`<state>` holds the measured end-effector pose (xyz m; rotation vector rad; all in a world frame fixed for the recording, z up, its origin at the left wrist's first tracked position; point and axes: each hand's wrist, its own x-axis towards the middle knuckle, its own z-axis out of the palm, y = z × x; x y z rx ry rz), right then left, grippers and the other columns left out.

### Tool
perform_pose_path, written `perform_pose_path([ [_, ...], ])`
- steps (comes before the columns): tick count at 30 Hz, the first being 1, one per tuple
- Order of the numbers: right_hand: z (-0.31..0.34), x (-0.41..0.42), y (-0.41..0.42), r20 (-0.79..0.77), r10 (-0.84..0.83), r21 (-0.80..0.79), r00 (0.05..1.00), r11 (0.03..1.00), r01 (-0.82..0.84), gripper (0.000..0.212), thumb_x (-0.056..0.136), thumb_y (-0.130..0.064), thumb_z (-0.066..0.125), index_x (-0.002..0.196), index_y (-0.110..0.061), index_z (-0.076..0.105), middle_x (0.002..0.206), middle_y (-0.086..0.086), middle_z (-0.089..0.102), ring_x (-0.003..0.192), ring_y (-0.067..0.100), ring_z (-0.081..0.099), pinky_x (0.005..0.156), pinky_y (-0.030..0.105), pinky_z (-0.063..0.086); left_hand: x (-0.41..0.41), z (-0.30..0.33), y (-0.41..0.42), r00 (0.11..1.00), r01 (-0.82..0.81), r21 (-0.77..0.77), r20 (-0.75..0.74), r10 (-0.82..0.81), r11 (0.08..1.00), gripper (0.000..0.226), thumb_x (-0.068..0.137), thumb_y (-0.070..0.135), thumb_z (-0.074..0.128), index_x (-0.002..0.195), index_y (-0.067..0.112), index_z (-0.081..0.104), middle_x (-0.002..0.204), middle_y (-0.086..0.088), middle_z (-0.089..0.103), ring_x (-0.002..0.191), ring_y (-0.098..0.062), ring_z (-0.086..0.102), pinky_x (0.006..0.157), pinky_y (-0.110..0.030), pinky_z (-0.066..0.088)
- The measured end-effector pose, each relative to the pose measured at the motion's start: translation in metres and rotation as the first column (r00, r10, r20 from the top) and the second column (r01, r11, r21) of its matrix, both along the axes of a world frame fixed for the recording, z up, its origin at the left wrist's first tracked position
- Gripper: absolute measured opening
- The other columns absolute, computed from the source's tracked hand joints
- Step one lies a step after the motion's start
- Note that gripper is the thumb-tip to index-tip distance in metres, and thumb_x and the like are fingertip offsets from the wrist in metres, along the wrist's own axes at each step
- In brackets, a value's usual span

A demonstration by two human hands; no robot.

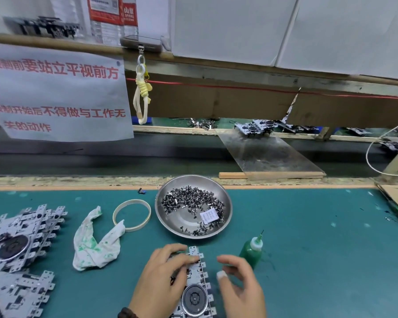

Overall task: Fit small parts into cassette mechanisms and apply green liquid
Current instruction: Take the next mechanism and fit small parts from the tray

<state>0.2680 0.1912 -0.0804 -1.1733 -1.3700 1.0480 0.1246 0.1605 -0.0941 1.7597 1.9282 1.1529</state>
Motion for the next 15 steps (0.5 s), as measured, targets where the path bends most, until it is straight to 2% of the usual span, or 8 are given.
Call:
perform_pose_path([
  [2, 0.001, 0.016, -0.004, -0.033, -0.155, 0.171, 0.987, 0.972, 0.158, 0.048, 0.071, 0.002, 0.058, 0.064, -0.045, 0.065, 0.073, -0.019, 0.064, 0.058, -0.004, 0.054, 0.051, 0.004, 0.038, 0.0, -0.001, -0.003, 0.992, -0.085, 0.078, 0.095, 0.078, 0.993, 0.04, 0.083, 0.006, 0.061, 0.091, 0.044, 0.065, 0.111, 0.025, 0.053, 0.104, 0.012, 0.037, 0.084, -0.003, 0.031],
  [4, 0.001, 0.031, -0.001, -0.087, -0.277, 0.207, 0.957, 0.935, 0.289, 0.047, 0.061, -0.007, 0.056, 0.072, -0.052, 0.061, 0.074, -0.026, 0.059, 0.056, -0.004, 0.048, 0.051, 0.007, 0.037, 0.0, -0.001, -0.007, 0.973, -0.176, 0.125, 0.172, 0.153, 0.976, 0.032, 0.082, 0.013, 0.056, 0.09, 0.044, 0.064, 0.109, 0.022, 0.054, 0.106, 0.007, 0.041, 0.086, -0.007, 0.031],
  [6, -0.004, 0.044, 0.008, -0.037, -0.348, 0.167, 0.937, 0.922, 0.35, 0.054, 0.061, -0.005, 0.071, 0.088, -0.05, 0.057, 0.085, -0.025, 0.057, 0.068, -0.002, 0.046, 0.06, 0.015, 0.04, -0.002, -0.002, -0.008, 0.954, -0.237, 0.103, 0.214, 0.211, 0.966, 0.03, 0.084, 0.015, 0.055, 0.092, 0.043, 0.06, 0.107, 0.021, 0.052, 0.105, -0.001, 0.043, 0.087, -0.014, 0.031],
  [7, -0.007, 0.047, 0.013, 0.053, -0.349, 0.137, 0.935, 0.93, 0.34, 0.065, 0.06, 0.001, 0.079, 0.1, -0.044, 0.054, 0.097, -0.018, 0.056, 0.08, 0.006, 0.047, 0.069, 0.021, 0.042, -0.004, -0.003, -0.008, 0.945, -0.254, 0.072, 0.229, 0.232, 0.964, 0.033, 0.086, 0.01, 0.057, 0.093, 0.043, 0.058, 0.106, 0.02, 0.05, 0.104, -0.005, 0.043, 0.089, -0.02, 0.033],
  [9, -0.01, 0.049, 0.022, 0.244, -0.289, 0.067, 0.925, 0.957, 0.282, 0.081, 0.055, 0.006, 0.084, 0.122, -0.022, 0.049, 0.115, -0.002, 0.051, 0.099, 0.021, 0.046, 0.092, 0.036, 0.037, -0.009, -0.002, -0.008, 0.934, -0.264, -0.015, 0.244, 0.259, 0.965, 0.039, 0.086, 0.005, 0.058, 0.093, 0.043, 0.054, 0.104, 0.018, 0.047, 0.103, -0.012, 0.044, 0.092, -0.031, 0.037],
  [10, -0.012, 0.048, 0.026, 0.332, -0.236, 0.033, 0.913, 0.971, 0.239, 0.082, 0.057, 0.001, 0.084, 0.128, -0.017, 0.047, 0.12, 0.001, 0.049, 0.109, 0.024, 0.044, 0.099, 0.038, 0.029, -0.01, -0.001, -0.009, 0.933, -0.258, -0.052, 0.245, 0.263, 0.965, 0.038, 0.086, 0.006, 0.058, 0.093, 0.043, 0.052, 0.103, 0.018, 0.047, 0.103, -0.013, 0.044, 0.092, -0.032, 0.038],
  [12, -0.015, 0.045, 0.033, 0.453, -0.104, -0.055, 0.886, 0.988, 0.144, 0.069, 0.07, -0.013, 0.079, 0.131, -0.019, 0.045, 0.125, 0.0, 0.048, 0.123, 0.024, 0.036, 0.102, 0.035, 0.023, -0.012, 0.0, -0.01, 0.932, -0.25, -0.081, 0.252, 0.262, 0.965, 0.036, 0.088, 0.008, 0.056, 0.091, 0.044, 0.05, 0.101, 0.017, 0.048, 0.099, -0.008, 0.048, 0.087, -0.023, 0.039],
  [15, -0.015, 0.041, 0.039, 0.525, 0.019, -0.127, 0.851, 0.99, 0.057, 0.051, 0.084, -0.022, 0.067, 0.129, -0.023, 0.045, 0.12, 0.002, 0.054, 0.127, 0.023, 0.035, 0.098, 0.035, 0.026, -0.013, 0.001, -0.01, 0.925, -0.25, -0.084, 0.275, 0.264, 0.965, 0.032, 0.089, 0.009, 0.055, 0.091, 0.041, 0.05, 0.098, 0.016, 0.051, 0.092, 0.002, 0.051, 0.075, -0.006, 0.037],
])
